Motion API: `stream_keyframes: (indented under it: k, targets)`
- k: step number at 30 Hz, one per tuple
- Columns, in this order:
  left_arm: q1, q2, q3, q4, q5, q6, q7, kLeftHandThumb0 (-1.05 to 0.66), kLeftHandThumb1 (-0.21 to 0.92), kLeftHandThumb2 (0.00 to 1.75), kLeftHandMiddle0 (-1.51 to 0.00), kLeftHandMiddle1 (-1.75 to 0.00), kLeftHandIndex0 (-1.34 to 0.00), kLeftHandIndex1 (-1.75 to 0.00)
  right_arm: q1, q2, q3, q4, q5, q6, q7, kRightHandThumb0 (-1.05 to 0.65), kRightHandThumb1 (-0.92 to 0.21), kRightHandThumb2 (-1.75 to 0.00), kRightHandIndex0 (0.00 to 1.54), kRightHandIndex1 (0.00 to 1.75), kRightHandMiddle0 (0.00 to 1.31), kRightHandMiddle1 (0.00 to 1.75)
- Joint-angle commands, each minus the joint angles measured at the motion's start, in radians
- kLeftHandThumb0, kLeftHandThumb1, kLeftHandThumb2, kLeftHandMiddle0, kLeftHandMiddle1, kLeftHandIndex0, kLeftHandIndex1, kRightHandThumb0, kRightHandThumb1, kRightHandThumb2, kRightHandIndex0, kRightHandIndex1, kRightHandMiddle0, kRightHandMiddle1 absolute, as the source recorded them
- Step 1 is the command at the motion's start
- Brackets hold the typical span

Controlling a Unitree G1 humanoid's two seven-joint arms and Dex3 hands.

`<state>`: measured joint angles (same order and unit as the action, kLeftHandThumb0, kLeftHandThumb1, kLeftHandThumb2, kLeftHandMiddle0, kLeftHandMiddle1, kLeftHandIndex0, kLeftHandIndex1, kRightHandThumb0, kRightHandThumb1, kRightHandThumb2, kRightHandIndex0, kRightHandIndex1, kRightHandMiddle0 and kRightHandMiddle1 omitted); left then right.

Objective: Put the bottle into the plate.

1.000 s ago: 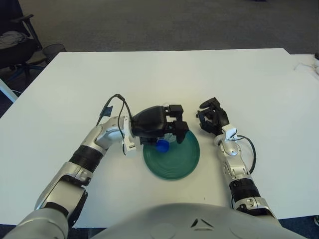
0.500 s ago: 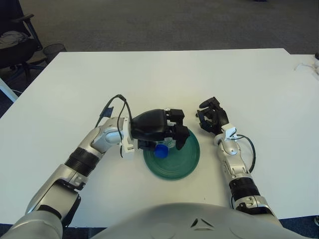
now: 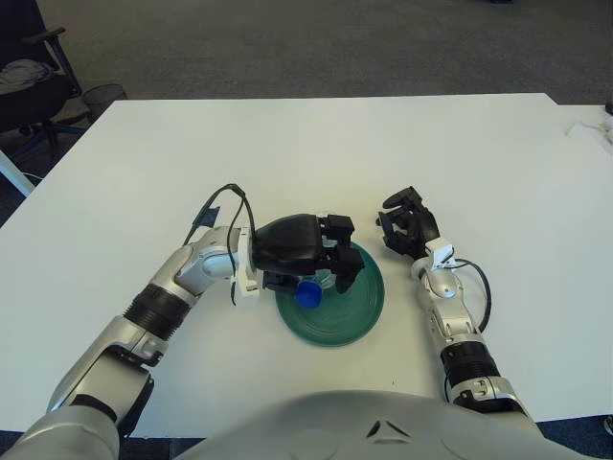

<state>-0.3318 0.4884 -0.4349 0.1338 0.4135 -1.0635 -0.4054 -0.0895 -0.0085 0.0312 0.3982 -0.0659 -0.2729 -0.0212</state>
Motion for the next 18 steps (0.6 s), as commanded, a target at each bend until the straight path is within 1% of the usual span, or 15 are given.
stream_keyframes:
  k: [1,18]
  targets:
    - [0.005,0.001,0.014,0.007,0.024,-0.009,0.017,0.00,-0.06,1.75,-0.89,-1.75,-0.67,-1.74,0.066,0.001,0.006,0.061,-0.006,0.081,0.003,-0.01,-0.75,-0.67,0.39,1.42,0.28,1.75]
    - [0.009,-0.011,0.010,0.035,0.036,-0.017,0.038,0.00,-0.06,1.75,-0.90,-1.75,-0.67,-1.74,0.074,0.000,0.008,0.054,-0.004,0.079,0.008,-0.01,-0.76,-0.67,0.38,1.42,0.28,1.75]
